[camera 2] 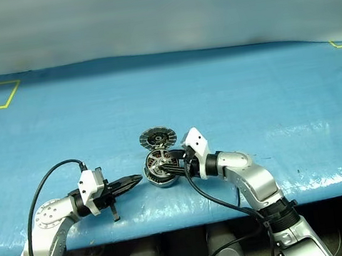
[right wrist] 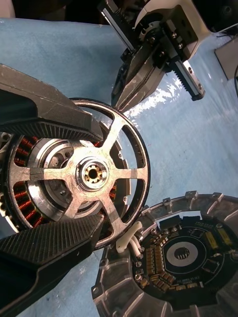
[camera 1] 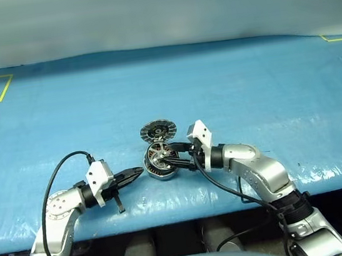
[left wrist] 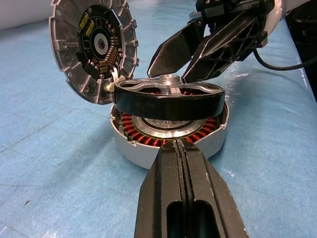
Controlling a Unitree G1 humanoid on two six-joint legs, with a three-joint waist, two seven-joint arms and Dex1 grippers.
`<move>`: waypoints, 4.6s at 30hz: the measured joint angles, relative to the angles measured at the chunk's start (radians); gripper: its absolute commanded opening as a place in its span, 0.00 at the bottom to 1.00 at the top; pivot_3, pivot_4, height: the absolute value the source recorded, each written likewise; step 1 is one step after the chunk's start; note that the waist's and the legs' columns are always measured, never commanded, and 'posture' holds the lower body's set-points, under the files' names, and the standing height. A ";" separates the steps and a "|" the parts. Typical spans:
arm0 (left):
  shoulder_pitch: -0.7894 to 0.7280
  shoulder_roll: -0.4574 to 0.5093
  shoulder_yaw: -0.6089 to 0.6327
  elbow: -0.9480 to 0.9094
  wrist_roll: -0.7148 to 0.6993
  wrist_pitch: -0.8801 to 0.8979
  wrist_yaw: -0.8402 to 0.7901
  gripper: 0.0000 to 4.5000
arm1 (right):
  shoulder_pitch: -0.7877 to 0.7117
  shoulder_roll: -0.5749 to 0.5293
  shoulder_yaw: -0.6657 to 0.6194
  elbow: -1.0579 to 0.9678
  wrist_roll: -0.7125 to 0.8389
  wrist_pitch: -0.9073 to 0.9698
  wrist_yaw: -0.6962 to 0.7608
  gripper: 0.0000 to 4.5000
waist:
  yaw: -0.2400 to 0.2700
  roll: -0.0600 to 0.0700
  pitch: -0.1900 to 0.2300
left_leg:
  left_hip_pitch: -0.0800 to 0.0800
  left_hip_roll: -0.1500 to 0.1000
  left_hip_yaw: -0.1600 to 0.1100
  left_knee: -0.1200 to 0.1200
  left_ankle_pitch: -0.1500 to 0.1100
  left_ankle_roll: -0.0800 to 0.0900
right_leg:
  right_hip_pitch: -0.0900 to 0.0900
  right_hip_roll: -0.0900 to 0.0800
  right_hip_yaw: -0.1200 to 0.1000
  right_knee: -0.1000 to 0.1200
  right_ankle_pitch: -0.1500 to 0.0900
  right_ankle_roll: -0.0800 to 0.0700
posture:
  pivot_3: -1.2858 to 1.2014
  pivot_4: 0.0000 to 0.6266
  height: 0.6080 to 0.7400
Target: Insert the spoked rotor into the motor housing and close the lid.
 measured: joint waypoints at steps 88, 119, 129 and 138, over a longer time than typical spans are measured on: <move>0.016 0.001 -0.014 0.000 0.010 -0.008 0.025 0.00 | -0.043 -0.030 0.135 0.029 -0.296 -0.167 -0.062 0.01 | -0.003 -0.005 -0.011 | 0.015 0.001 0.000 0.000 0.000 0.000 | 0.013 0.000 0.000 0.001 -0.001 -0.001 | 0.52 0.24 1.00; 0.023 0.001 -0.019 0.000 0.011 -0.008 0.027 0.00 | -0.011 -0.011 0.147 -0.001 -0.222 -0.097 -0.019 0.01 | -0.003 -0.004 -0.009 | 0.009 0.001 0.000 0.000 0.000 0.000 | 0.008 0.000 0.000 0.000 -0.001 -0.002 | 0.52 0.24 1.00; 0.025 0.000 -0.019 0.000 0.011 -0.010 0.028 0.00 | -0.016 -0.030 0.018 -0.133 -0.082 -0.088 0.003 0.01 | 0.000 -0.003 -0.008 | 0.004 0.000 0.000 -0.002 0.000 0.000 | 0.003 0.000 0.000 0.000 -0.001 -0.002 | 0.52 0.24 1.00; 0.024 -0.007 -0.019 0.000 0.011 -0.021 0.029 0.00 | -0.023 -0.216 -0.001 -0.095 -0.241 -0.031 -0.069 0.01 | -0.001 -0.004 -0.008 | 0.004 0.001 0.000 -0.003 0.000 0.000 | 0.002 0.000 0.000 0.000 -0.002 -0.002 | 0.52 0.24 1.00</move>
